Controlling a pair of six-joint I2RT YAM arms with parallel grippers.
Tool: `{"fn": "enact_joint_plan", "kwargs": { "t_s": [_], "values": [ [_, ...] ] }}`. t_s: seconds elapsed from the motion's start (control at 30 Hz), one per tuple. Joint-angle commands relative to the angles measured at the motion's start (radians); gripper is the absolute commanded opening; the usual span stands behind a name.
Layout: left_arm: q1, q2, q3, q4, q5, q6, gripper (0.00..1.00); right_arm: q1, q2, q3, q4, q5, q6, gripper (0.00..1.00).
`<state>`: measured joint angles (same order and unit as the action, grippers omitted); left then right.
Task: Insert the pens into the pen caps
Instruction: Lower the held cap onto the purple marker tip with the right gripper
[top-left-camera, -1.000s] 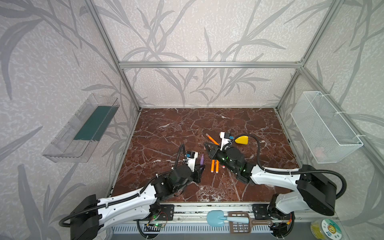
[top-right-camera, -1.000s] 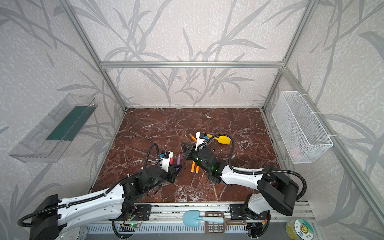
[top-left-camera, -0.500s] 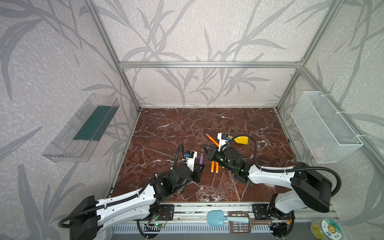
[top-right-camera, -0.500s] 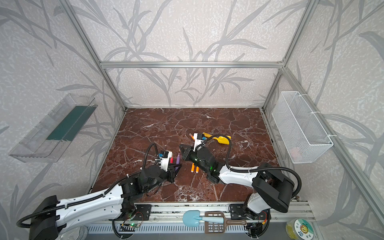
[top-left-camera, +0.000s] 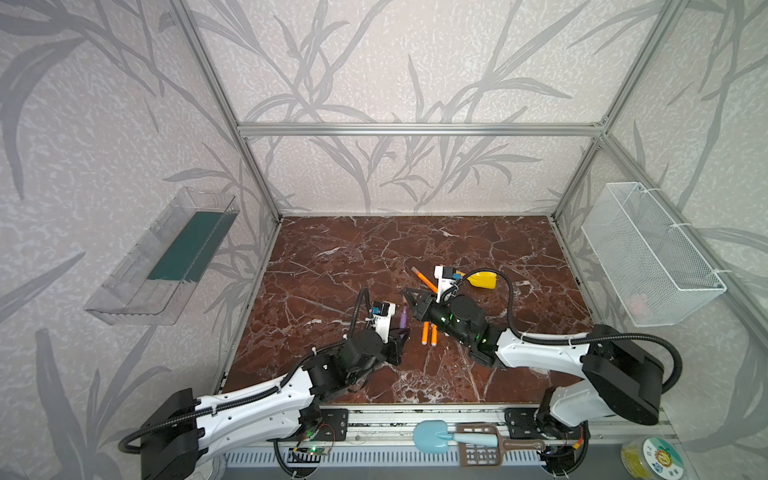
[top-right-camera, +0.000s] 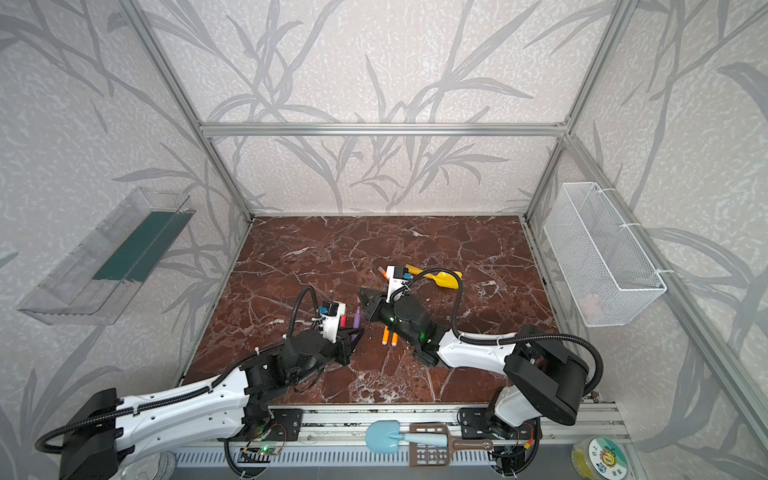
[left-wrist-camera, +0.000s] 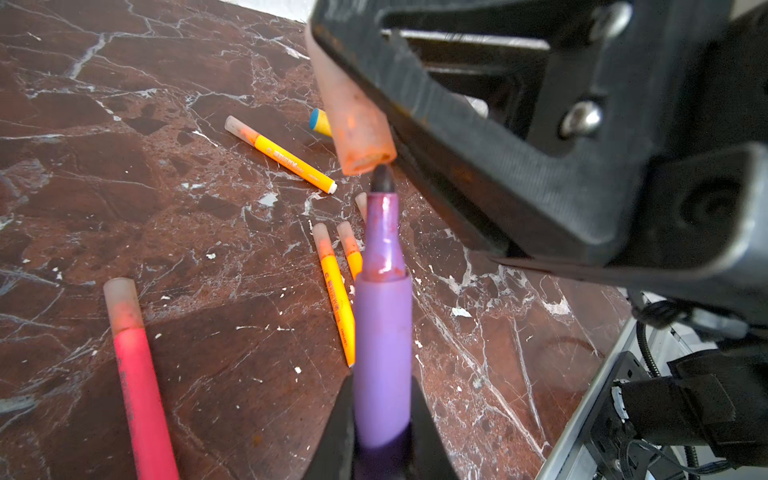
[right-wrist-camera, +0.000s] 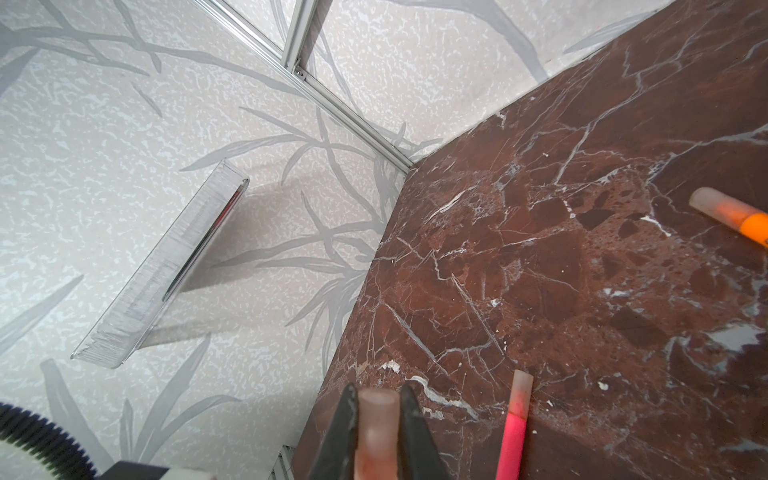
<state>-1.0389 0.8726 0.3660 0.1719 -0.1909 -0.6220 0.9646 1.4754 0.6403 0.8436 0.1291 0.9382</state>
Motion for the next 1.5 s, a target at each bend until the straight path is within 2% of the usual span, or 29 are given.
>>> {"fn": "enact_joint_plan", "kwargs": {
  "t_s": [0.0,0.67,1.0,1.2,1.37,1.47],
  "values": [
    [-0.004,-0.003,0.005,0.05,-0.037,-0.001,0.0,0.011,-0.013,0.01,0.041,-0.009,-0.012,0.08],
    [-0.003,0.007,0.013,0.038,-0.039,-0.001,0.0,0.02,-0.045,0.0,0.041,0.011,-0.034,0.09],
    [-0.001,-0.014,0.023,0.029,-0.054,-0.004,0.0,0.039,-0.031,-0.038,0.085,-0.005,-0.043,0.09],
    [0.003,-0.011,0.038,0.021,-0.063,-0.014,0.0,0.052,-0.007,-0.084,0.188,0.004,-0.045,0.04],
    [0.039,-0.01,0.045,0.036,-0.021,-0.051,0.0,0.117,0.0,-0.13,0.289,0.03,-0.07,0.04],
    [0.078,-0.015,0.048,0.055,0.059,-0.068,0.0,0.122,0.016,-0.149,0.344,0.017,-0.082,0.05]
  ]
}}
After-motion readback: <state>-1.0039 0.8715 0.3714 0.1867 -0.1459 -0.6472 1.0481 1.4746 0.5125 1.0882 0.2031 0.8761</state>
